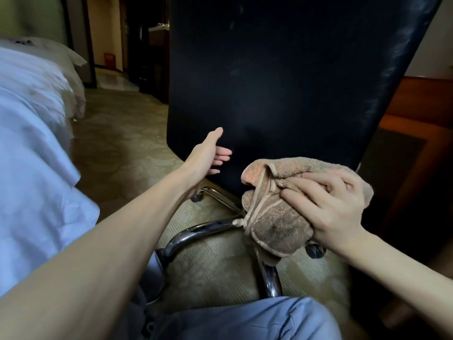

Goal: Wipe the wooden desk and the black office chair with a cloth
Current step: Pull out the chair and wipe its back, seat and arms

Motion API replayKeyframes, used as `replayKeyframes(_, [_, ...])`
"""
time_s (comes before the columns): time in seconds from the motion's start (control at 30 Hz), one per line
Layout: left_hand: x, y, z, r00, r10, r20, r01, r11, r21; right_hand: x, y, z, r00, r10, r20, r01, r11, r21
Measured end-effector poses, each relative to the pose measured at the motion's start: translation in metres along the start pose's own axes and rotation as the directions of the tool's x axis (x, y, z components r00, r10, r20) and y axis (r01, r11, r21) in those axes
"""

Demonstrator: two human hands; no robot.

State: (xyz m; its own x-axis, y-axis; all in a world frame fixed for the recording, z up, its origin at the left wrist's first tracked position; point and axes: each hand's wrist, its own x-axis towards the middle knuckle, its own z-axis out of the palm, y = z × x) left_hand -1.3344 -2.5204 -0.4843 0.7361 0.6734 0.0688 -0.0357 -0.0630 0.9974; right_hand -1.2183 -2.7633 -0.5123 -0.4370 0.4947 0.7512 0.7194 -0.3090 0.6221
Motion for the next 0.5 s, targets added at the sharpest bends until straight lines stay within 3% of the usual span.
replayKeyframes(0.17, [0.007, -0.007, -0.011, 1.000, -0.002, -0.013, 0.001, 0.999, -0.043, -0.030, -0.031, 0.002, 0.994, 0.017, 0.104, -0.026, 0.996, 0.083])
replayKeyframes(0.37, [0.012, -0.011, -0.009, 1.000, -0.008, 0.006, 0.008, 0.999, -0.038, -0.066, -0.041, 0.000, 0.915, -0.286, 0.286, 0.241, 0.953, 0.182])
replayKeyframes(0.5, [0.017, -0.009, 0.002, 1.000, -0.021, -0.013, 0.020, 0.999, -0.050, -0.056, -0.023, -0.015, 0.940, -0.236, 0.246, 0.171, 0.950, 0.260])
